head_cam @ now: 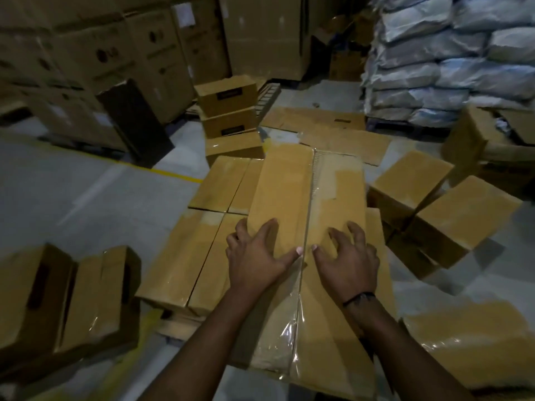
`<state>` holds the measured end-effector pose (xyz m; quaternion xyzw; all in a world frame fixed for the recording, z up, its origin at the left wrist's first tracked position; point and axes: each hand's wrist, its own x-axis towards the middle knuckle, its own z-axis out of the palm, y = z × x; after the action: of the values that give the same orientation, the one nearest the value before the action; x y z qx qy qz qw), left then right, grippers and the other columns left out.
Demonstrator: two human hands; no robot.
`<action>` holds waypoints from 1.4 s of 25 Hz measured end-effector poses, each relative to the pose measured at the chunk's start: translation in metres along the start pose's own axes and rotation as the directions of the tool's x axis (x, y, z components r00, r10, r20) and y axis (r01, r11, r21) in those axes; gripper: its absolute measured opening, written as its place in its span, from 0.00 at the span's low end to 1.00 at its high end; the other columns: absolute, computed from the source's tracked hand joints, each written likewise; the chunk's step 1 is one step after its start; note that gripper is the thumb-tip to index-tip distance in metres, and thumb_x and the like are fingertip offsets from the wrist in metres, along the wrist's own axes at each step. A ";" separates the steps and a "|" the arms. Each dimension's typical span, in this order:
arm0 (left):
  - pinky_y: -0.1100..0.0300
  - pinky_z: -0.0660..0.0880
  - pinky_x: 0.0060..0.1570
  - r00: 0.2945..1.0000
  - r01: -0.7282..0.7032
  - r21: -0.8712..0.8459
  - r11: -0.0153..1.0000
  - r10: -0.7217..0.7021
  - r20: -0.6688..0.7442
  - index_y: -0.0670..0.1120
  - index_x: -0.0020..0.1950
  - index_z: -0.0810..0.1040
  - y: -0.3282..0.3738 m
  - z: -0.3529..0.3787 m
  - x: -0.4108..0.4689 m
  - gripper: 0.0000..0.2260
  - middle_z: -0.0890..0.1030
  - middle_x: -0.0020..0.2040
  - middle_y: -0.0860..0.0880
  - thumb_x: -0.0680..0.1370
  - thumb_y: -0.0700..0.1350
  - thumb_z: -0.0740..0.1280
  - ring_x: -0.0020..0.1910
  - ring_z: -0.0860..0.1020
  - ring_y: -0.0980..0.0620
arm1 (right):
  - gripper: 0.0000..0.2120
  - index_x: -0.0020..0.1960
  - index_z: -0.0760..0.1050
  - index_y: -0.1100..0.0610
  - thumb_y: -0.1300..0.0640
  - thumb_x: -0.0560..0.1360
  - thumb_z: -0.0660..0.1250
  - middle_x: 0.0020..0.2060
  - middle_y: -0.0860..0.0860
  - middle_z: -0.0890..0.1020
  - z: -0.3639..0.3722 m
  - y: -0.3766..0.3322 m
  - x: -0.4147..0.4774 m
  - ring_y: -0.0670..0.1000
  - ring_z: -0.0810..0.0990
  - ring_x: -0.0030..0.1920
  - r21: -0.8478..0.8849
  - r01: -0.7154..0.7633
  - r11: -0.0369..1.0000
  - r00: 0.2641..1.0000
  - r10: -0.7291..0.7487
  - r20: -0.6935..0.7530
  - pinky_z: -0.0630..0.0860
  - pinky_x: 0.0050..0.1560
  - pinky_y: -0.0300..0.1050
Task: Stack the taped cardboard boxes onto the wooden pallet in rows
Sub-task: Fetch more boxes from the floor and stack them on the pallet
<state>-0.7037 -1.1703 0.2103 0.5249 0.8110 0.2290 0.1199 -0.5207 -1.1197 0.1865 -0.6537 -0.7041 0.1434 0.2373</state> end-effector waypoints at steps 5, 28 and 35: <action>0.42 0.64 0.71 0.993 0.112 0.001 0.994 -0.112 0.034 0.64 0.76 0.67 -0.026 0.012 0.029 0.39 0.56 0.80 0.43 0.68 0.76 0.68 0.76 0.58 0.38 | 0.28 0.72 0.72 0.43 0.35 0.75 0.65 0.79 0.47 0.58 0.038 -0.011 0.035 0.61 0.65 0.71 0.027 0.043 0.999 0.988 -0.046 0.147 0.65 0.70 0.58; 0.39 0.66 0.71 0.839 0.096 -0.031 0.995 -0.064 0.541 0.64 0.76 0.67 -0.183 0.181 0.225 0.33 0.49 0.82 0.45 0.73 0.67 0.73 0.78 0.52 0.34 | 0.36 0.75 0.67 0.43 0.30 0.71 0.63 0.79 0.49 0.55 0.292 0.035 0.141 0.60 0.66 0.69 -0.190 -0.103 0.976 0.916 0.167 0.364 0.71 0.66 0.56; 0.43 0.61 0.74 0.752 0.159 -0.027 0.987 -0.103 0.651 0.64 0.76 0.68 -0.198 0.236 0.251 0.30 0.49 0.82 0.41 0.76 0.62 0.73 0.79 0.54 0.34 | 0.42 0.79 0.58 0.41 0.31 0.70 0.69 0.81 0.47 0.47 0.320 0.075 0.160 0.61 0.62 0.74 -0.098 -0.216 0.972 0.828 0.235 0.508 0.70 0.69 0.56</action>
<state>-0.8642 -0.9532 -0.0808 0.5083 0.7444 0.0575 0.4291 -0.6291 -0.9195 -0.0988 -0.6738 -0.6622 0.3275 0.0092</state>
